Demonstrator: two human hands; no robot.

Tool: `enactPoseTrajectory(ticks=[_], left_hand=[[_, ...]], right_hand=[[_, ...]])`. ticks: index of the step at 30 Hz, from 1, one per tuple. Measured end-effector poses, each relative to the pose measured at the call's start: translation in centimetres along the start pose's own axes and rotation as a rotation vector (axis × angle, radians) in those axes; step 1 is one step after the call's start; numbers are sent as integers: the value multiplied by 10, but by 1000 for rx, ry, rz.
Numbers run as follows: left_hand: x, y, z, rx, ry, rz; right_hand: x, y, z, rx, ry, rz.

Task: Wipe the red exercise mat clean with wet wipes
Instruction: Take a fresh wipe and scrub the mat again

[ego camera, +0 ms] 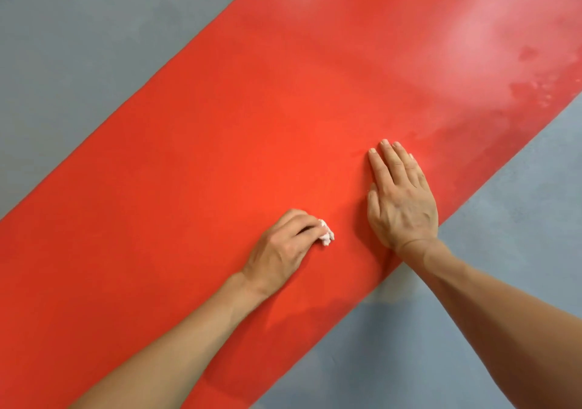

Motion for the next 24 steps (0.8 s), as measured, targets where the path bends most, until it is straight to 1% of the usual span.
enactPoseTrajectory(ticks=[2, 4, 5, 7, 12, 13, 14, 16, 19, 21, 24], left_hand=[[53, -9, -3, 24, 9, 94], [107, -17, -4, 38, 92, 190], [120, -19, -4, 35, 130, 209], [107, -18, 2, 17, 120, 192], [-14, -6, 29, -84, 51, -27], [-18, -7, 28, -69, 33, -57], [-5, -8, 24, -45, 18, -56], [47, -14, 14, -13, 21, 17], [122, -22, 2, 25, 146, 170], [116, -25, 8, 9, 159, 170], [46, -18, 27, -56, 99, 43]], right_hand=[[1, 1, -1, 11, -2, 20], [1, 2, -1, 13, -1, 22], [1, 2, -1, 12, 1, 21], [1, 2, 0, 9, 4, 21], [0, 1, 0, 37, -15, 46], [0, 1, 1, 39, -15, 51], [0, 1, 1, 42, -13, 52], [1, 0, 1, 45, -8, 40], [1, 1, 0, 38, -17, 44], [1, 0, 0, 42, -22, 44], [0, -1, 0, 58, -27, 28]])
Point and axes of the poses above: each hand's wrist, its own x-axis towards the middle knuckle, its own y-axis out of the back of the hand, z = x × y, the point moved 4 cm from there along x, towards the middle knuckle, and after that the axes turned 11 degrees about y, right-handed, at the moved point
